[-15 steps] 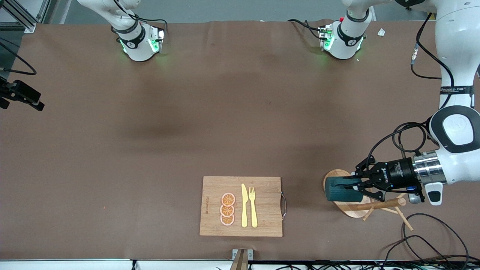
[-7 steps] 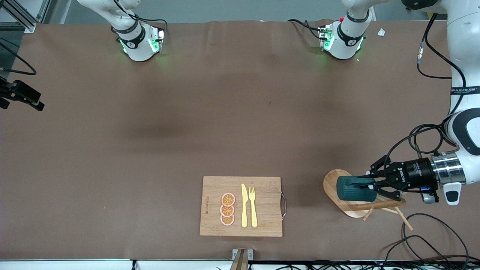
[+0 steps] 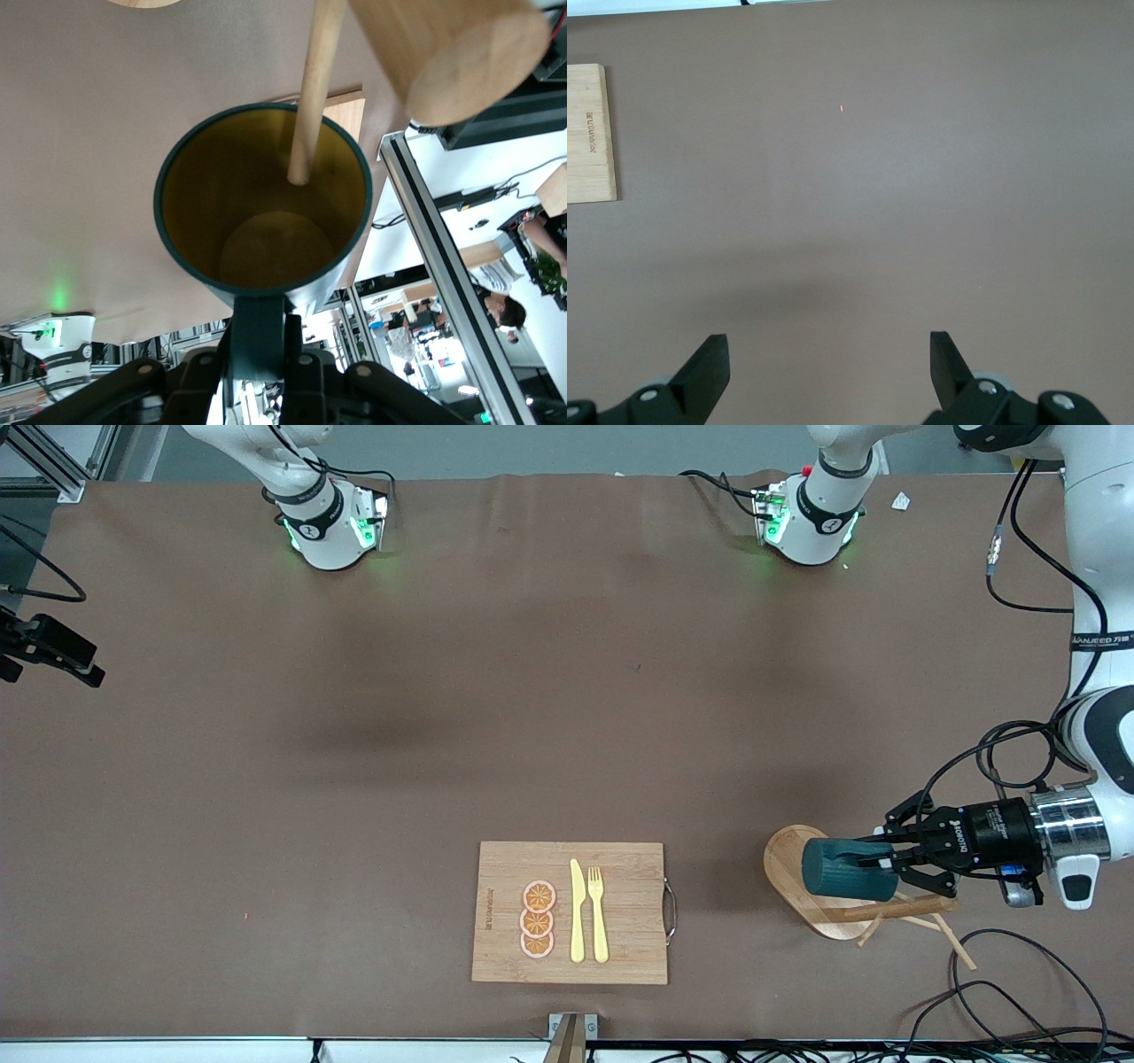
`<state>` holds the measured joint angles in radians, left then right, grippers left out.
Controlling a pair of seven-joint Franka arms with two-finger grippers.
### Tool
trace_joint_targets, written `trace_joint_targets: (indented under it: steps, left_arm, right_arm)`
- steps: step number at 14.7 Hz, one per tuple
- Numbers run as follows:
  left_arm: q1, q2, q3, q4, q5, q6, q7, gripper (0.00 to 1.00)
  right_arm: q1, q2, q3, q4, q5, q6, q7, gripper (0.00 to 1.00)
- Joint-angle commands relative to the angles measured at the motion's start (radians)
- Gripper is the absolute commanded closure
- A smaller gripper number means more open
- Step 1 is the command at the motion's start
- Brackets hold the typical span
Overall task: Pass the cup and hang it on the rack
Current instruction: 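Hook the mug handle onto a rack peg with the left gripper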
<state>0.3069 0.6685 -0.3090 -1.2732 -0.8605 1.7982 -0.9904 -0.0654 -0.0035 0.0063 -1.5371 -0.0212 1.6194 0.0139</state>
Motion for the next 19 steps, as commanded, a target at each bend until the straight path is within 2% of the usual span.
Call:
trace_joint_targets:
  steps: [1, 13, 19]
  left_arm:
    - [0.018, 0.009, -0.007, 0.003, -0.029, -0.023, 0.048, 0.95]
    - [0.051, 0.026, -0.005, 0.001, -0.032, -0.028, 0.115, 0.95]
    - [0.077, 0.032, -0.004, 0.001, -0.074, -0.054, 0.145, 0.95]
  right_arm:
    - [-0.024, -0.023, 0.015, -0.014, 0.017, -0.001, -0.012, 0.00]
    - [-0.024, -0.023, 0.015, -0.015, 0.017, -0.001, -0.012, 0.00]
    - [-0.024, -0.023, 0.015, -0.014, 0.017, -0.001, -0.012, 0.00]
